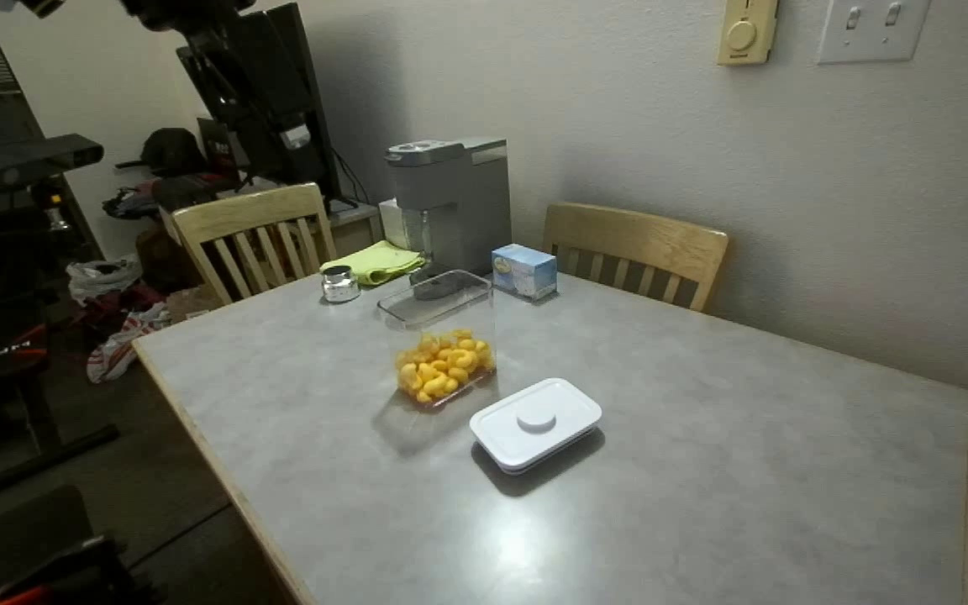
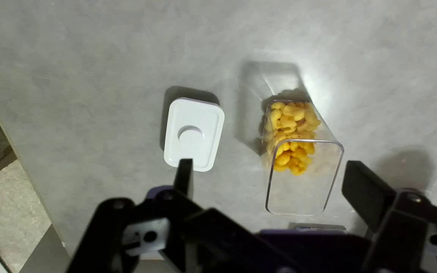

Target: Pick the lid on the table and put it on the storage jar

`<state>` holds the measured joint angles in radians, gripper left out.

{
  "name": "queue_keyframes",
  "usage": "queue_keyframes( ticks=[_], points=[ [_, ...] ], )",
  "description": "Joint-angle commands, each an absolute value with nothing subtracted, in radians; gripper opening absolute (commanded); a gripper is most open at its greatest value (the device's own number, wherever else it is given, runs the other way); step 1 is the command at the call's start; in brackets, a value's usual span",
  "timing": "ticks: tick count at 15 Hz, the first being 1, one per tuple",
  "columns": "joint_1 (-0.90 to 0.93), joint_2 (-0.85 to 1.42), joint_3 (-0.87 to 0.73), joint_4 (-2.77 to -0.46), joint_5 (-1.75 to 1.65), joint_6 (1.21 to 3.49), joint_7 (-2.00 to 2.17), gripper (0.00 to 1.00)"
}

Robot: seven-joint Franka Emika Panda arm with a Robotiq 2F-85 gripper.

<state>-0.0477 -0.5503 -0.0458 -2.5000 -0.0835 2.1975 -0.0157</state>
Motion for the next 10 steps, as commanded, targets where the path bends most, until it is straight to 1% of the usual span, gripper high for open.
queue_keyframes(
  ticks=[1,5,10],
  points=[
    [-0.042,-0.556,-0.043,-2.521,-0.07,2.197,-0.022,1.0],
    [-0.05,-0.534,-0.042,-2.547,-0.071,2.298,0.008,1.0],
    [-0.055,-0.466,-0.094,-2.557,-0.056,2.438,-0.035,1.0]
  ],
)
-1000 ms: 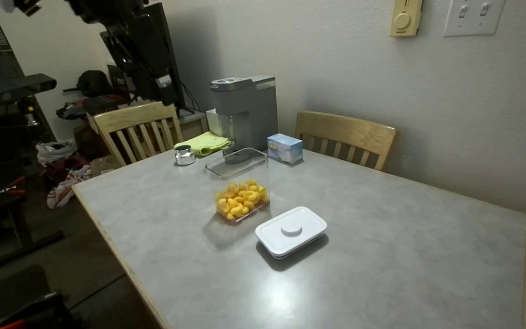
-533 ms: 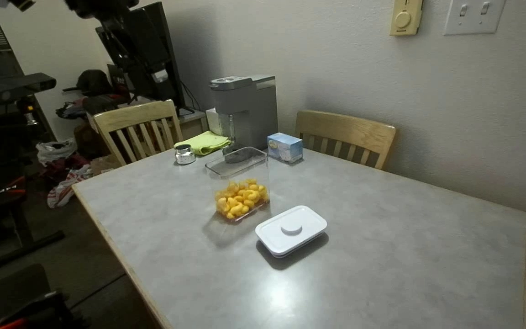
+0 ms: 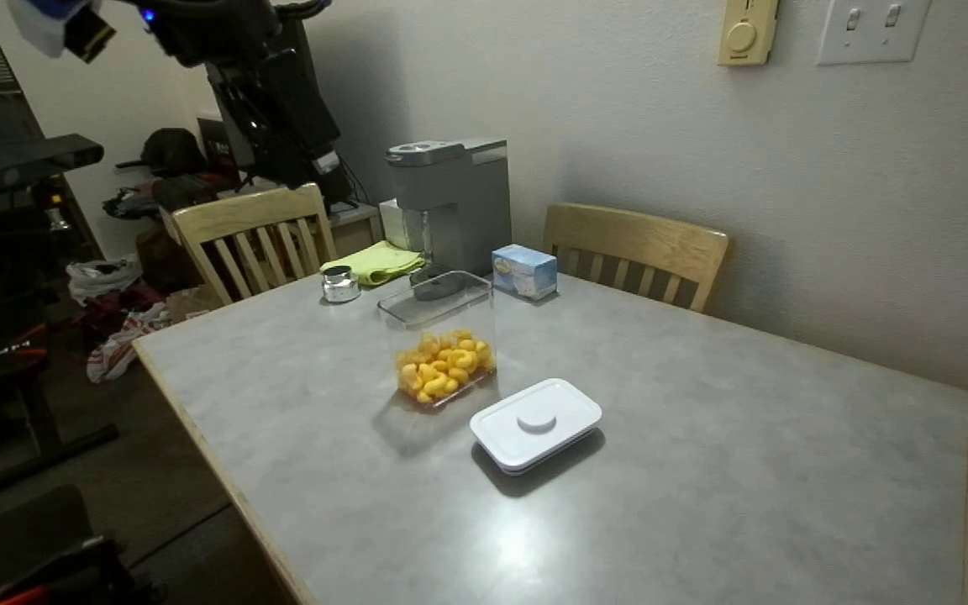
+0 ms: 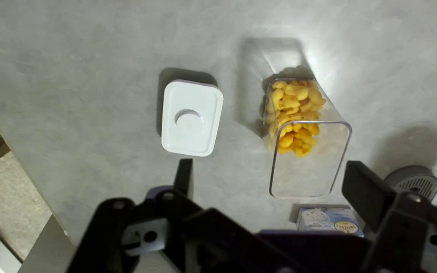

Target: Pick the lid on the table and put it on the storage jar

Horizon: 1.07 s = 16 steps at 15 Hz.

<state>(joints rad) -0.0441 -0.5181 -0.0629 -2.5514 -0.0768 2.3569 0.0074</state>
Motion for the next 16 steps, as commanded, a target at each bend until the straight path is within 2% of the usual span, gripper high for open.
queue_keyframes(
  ticks=[1,5,9,12,13,16],
  points=[
    [-0.055,-0.447,-0.114,-2.553,-0.051,2.462,-0.057,1.0],
    [-0.073,-0.361,-0.193,-2.536,-0.063,2.538,-0.176,1.0],
    [-0.023,-0.259,-0.293,-2.447,0.051,2.396,-0.419,1.0],
    [-0.04,-0.178,-0.276,-2.348,0.073,2.315,-0.467,1.0],
    [-0.063,-0.254,-0.26,-2.439,0.057,2.373,-0.435,1.0],
    [-0.063,-0.199,-0.251,-2.374,0.06,2.342,-0.44,1.0]
  ],
)
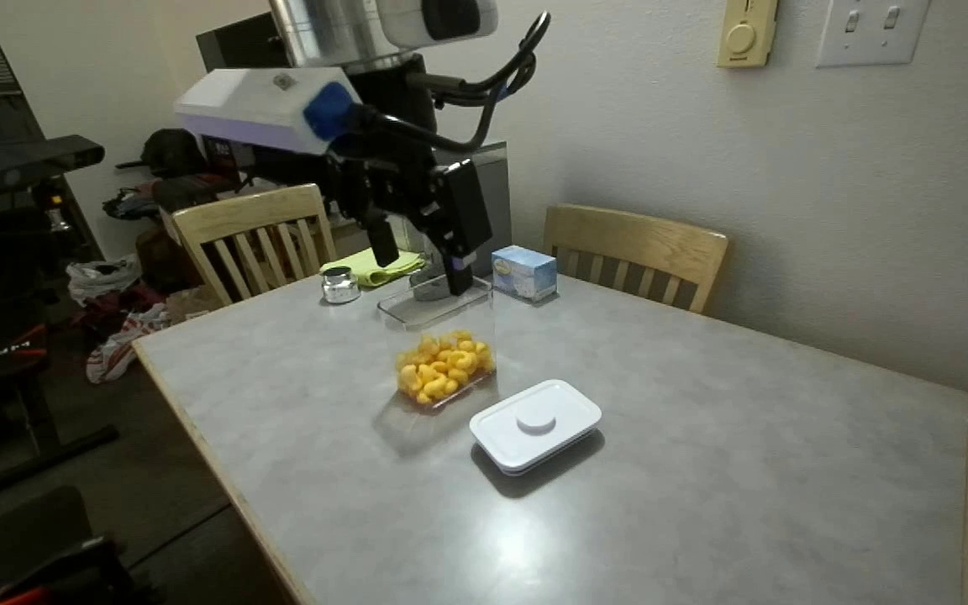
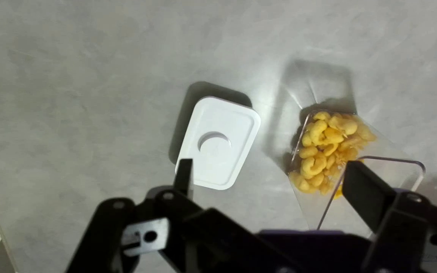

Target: Pick the lid on the table and put it on the storage jar

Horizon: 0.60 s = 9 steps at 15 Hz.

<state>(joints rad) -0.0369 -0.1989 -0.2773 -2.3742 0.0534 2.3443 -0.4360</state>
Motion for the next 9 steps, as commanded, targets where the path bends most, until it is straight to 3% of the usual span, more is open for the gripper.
queue_keyframes(
  ticks=[1,9],
  points=[
    [-0.063,-0.193,-0.25,-2.369,0.06,2.341,-0.44,1.0],
    [-0.061,-0.119,-0.225,-2.363,0.062,2.447,-0.389,1.0]
  ],
)
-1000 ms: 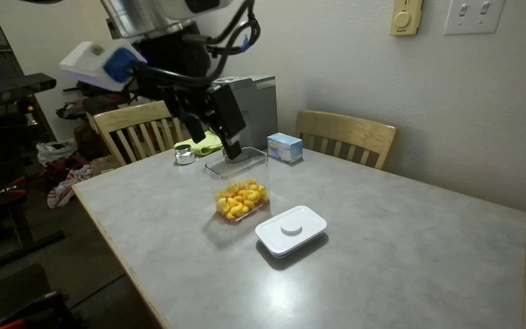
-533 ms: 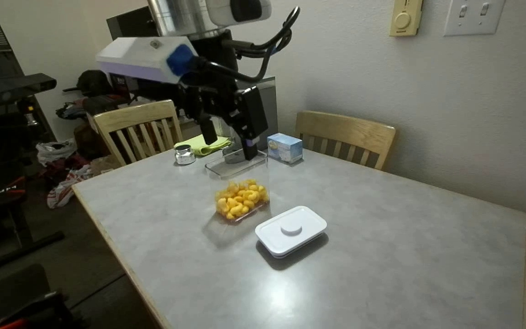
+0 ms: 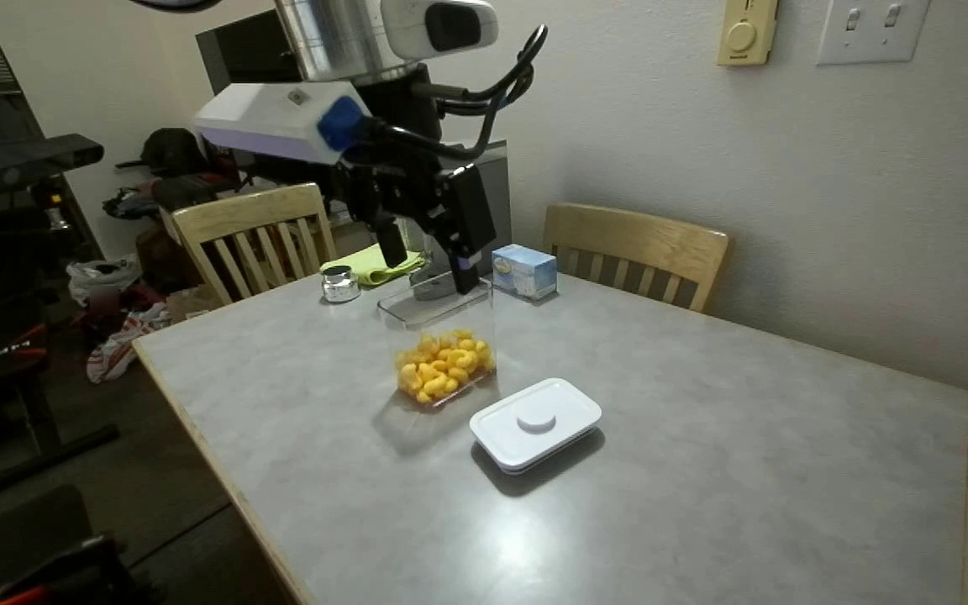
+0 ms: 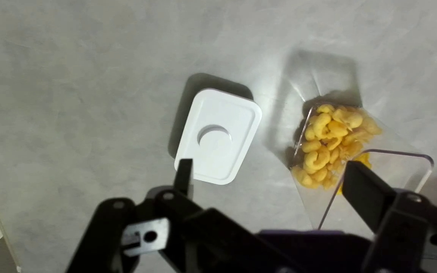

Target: Pick the lid on the table and put it on the storage jar

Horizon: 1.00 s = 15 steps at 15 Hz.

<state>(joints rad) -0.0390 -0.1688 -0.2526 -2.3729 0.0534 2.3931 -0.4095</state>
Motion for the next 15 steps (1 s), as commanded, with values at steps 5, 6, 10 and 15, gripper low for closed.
queue_keyframes(
  ticks=[5,6,10,15],
  points=[
    [-0.066,-0.018,-0.203,-2.317,0.051,2.537,-0.343,1.0],
    [-0.067,0.008,-0.198,-2.299,0.049,2.552,-0.339,1.0],
    [-0.075,0.106,-0.175,-2.222,0.056,2.586,-0.321,1.0],
    [-0.098,0.212,-0.151,-2.11,0.053,2.568,-0.29,1.0]
  ],
)
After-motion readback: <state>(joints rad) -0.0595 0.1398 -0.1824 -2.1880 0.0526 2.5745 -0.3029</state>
